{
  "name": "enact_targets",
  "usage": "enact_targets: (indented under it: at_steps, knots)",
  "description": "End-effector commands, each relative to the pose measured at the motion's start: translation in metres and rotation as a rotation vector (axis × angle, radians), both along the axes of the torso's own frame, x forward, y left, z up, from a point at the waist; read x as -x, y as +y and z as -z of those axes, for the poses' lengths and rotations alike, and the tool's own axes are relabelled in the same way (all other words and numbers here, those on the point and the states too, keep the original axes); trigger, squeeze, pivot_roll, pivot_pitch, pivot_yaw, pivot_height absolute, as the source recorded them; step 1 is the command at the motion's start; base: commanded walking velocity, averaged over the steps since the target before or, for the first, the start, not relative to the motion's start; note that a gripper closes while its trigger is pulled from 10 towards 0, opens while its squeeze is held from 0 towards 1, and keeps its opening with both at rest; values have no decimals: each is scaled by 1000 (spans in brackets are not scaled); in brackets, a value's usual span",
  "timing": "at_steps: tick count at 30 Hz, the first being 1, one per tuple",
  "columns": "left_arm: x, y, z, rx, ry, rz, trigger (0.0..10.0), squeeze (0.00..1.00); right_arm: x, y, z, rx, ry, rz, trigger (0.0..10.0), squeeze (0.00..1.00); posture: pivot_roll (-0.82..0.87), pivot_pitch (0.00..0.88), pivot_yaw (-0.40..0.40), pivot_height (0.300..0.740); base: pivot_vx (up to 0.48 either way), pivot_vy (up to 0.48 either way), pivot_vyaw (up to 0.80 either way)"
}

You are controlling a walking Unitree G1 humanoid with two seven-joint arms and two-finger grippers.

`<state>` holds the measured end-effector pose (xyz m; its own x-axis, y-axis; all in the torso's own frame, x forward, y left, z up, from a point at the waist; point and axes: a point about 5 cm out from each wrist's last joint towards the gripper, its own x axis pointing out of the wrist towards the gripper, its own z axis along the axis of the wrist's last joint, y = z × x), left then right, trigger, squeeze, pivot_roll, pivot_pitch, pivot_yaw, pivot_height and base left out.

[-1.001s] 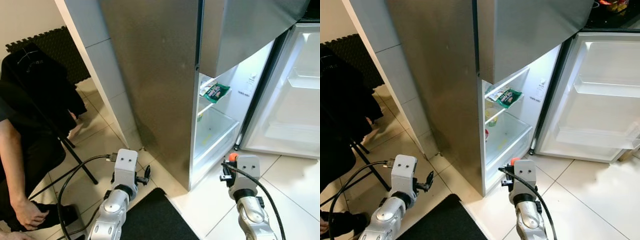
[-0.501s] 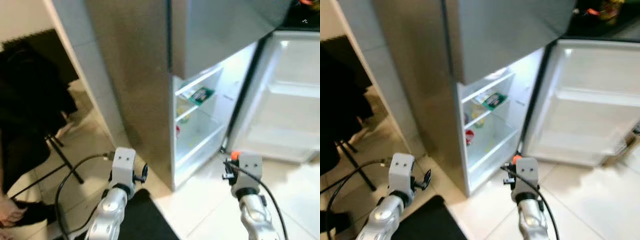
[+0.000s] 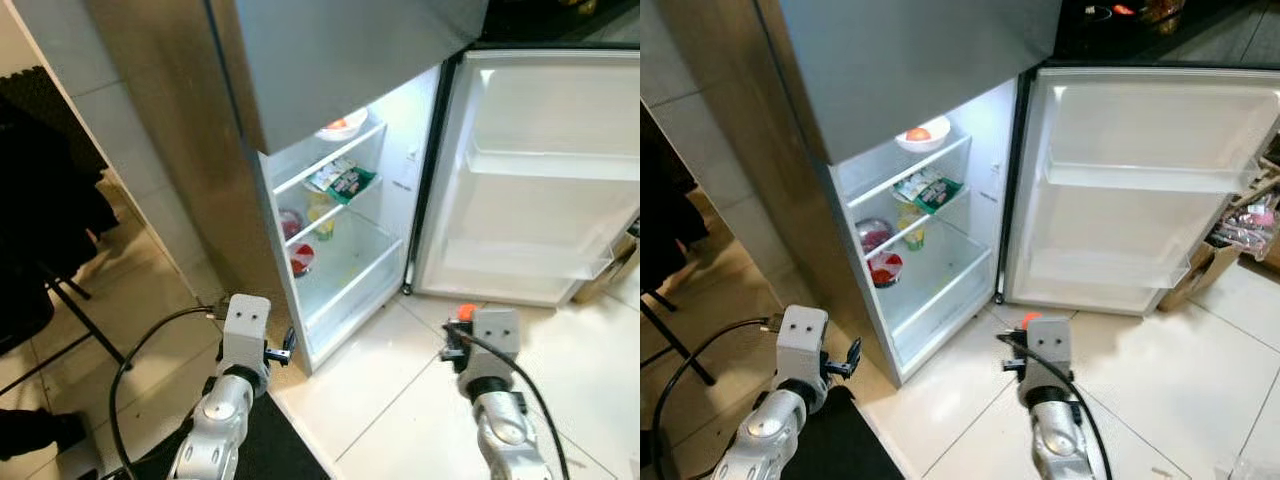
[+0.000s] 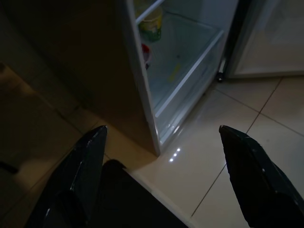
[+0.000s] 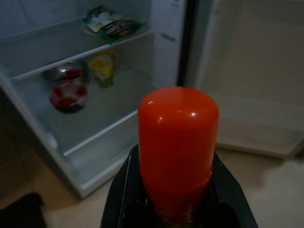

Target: Restocking fridge

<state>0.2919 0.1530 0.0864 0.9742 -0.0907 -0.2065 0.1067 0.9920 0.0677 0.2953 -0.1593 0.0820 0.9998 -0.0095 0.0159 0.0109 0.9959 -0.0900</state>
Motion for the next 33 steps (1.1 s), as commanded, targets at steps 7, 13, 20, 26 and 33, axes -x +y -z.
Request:
enact_targets:
  at_steps: [7,13,20,26,33]
  knots:
    - [3,4,7,-14,31,-9,10000,0,2,-5,2,1,14,14,10000,0,-107,193,88,740,0,-260,0]
    - [3,3,7,-15,31,-9,10000,0,3,-5,2,1,14,13,10000,0,-109,191,87,740,0,-259,0]
    - [2,3,7,-15,31,-8,10000,0,3,-5,2,5,15,13,10000,0,-111,192,87,740,0,-258,0]
    - [2,3,7,-15,31,-8,10000,0,3,-6,2,5,16,14,10000,0,-111,194,86,740,0,-253,0]
    - [2,3,7,-15,31,-9,10000,0,3,-6,2,4,17,13,10000,0,-110,196,86,740,0,-250,0]
